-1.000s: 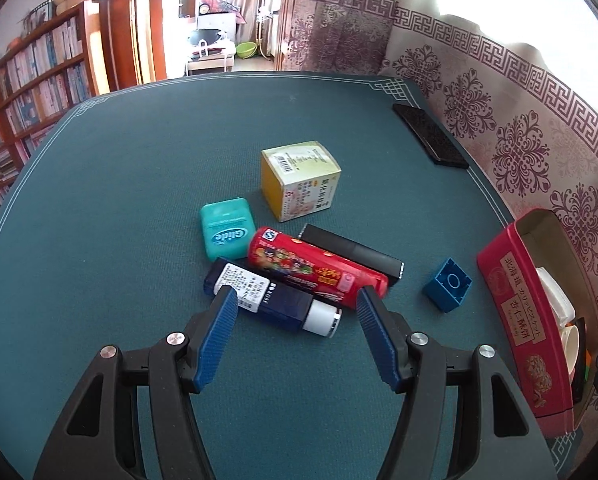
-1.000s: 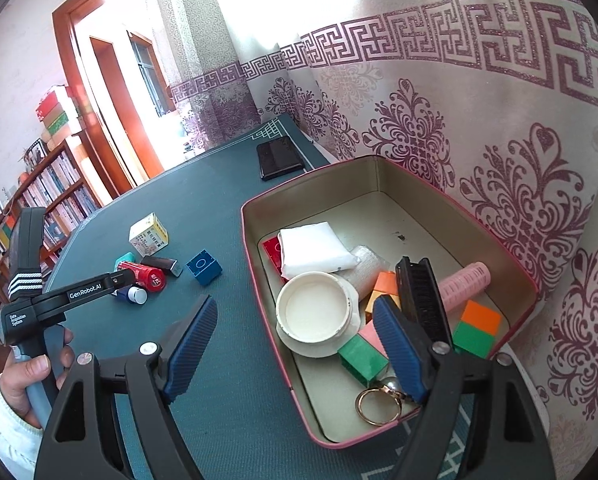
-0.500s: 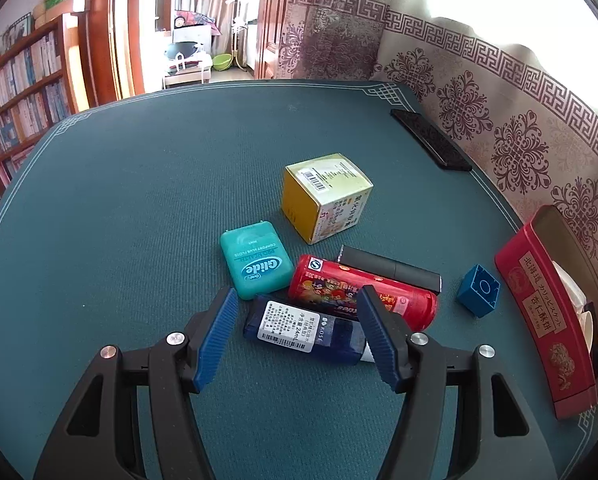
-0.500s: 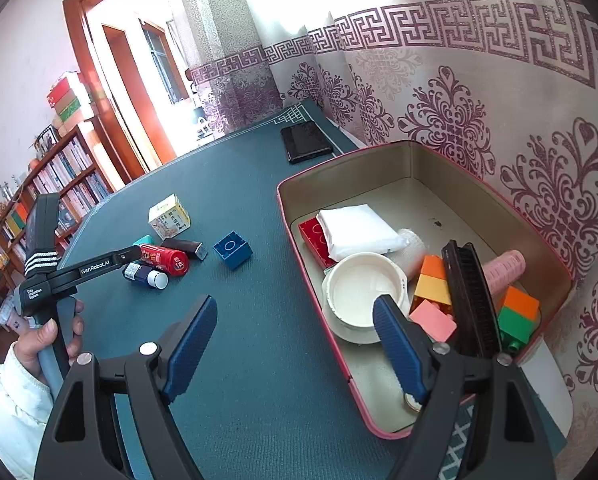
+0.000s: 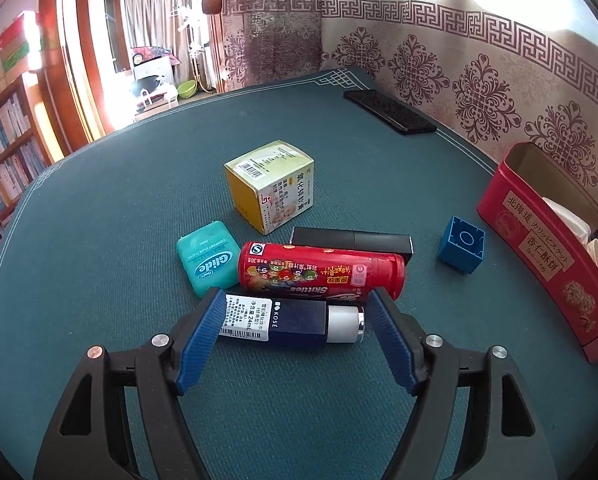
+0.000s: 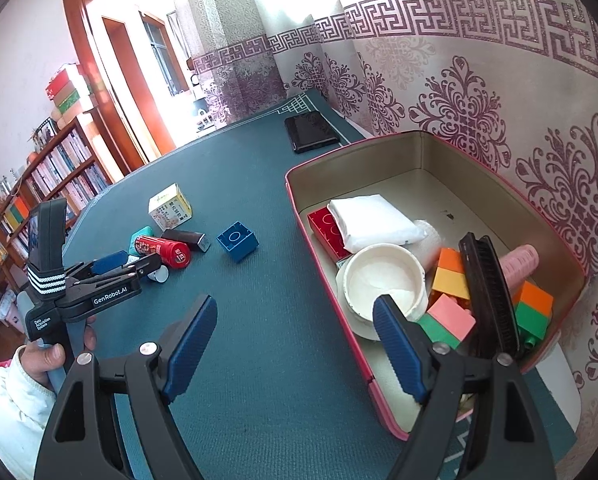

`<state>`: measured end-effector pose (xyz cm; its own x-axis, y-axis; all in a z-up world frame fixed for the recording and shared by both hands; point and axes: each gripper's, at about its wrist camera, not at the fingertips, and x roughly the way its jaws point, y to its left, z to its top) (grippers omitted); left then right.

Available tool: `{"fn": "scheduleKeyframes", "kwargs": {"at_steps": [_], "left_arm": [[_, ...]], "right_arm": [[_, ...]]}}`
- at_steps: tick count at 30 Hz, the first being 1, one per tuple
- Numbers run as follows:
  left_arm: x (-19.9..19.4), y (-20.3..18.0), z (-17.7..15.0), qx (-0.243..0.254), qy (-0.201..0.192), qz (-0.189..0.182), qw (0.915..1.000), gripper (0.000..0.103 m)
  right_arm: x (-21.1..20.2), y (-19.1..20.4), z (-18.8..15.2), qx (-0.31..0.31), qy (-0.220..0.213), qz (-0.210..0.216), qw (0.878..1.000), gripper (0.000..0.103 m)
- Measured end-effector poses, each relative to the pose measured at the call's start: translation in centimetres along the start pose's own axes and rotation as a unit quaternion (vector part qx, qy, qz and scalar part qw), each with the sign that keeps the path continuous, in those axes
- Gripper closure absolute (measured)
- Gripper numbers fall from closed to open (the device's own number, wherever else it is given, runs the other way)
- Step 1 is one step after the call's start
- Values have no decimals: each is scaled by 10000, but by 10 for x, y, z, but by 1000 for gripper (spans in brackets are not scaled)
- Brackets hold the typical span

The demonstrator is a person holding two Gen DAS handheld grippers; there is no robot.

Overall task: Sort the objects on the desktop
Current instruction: 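Grasp the blue KOSE bottle with the left tool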

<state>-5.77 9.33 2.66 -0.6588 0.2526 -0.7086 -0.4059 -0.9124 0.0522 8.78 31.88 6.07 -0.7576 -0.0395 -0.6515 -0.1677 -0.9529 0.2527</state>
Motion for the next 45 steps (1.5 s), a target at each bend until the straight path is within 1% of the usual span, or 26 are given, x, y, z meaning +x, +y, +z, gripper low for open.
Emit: {"fn": "scheduleKeyframes", "kwargs": {"at_steps": [3, 9, 13, 16, 26, 30, 33, 37, 41, 45], "left_arm": [[3, -1, 1, 101, -28, 80, 9999, 25], [4, 2, -1, 227, -54, 62, 9997, 22], [5, -5, -3, 552, -32, 179, 9983, 20], [7, -6, -2, 634, -22, 225, 9977, 19], [3, 6, -5, 385, -104, 32, 9992, 19], [-4, 10, -11, 310, -107, -18, 9995, 20], [-13, 18, -15, 129, -146, -56, 9998, 24], [-23, 29, -18, -102, -269, -94, 9995, 25], [-19, 29, -17, -89, -197, -22, 9998, 25], [-12, 25, -17, 16, -37, -188, 9998, 24]], "right_arm": [[0, 0, 0, 5, 2, -9, 10000, 20], [1, 2, -1, -35, 26, -17, 10000, 20], [2, 3, -2, -52, 39, -15, 10000, 20], [2, 5, -2, -82, 55, -21, 9999, 20], [2, 16, -2, -216, 54, -1, 9998, 20], [2, 22, -2, -286, 45, 4, 9996, 20], [1, 25, -2, -313, 46, 4, 9995, 20], [2, 27, -2, -328, 62, 5, 9994, 20], [4, 31, -3, -383, 87, 13, 9992, 20], [6, 37, -4, -429, 132, 53, 9990, 20]]}}
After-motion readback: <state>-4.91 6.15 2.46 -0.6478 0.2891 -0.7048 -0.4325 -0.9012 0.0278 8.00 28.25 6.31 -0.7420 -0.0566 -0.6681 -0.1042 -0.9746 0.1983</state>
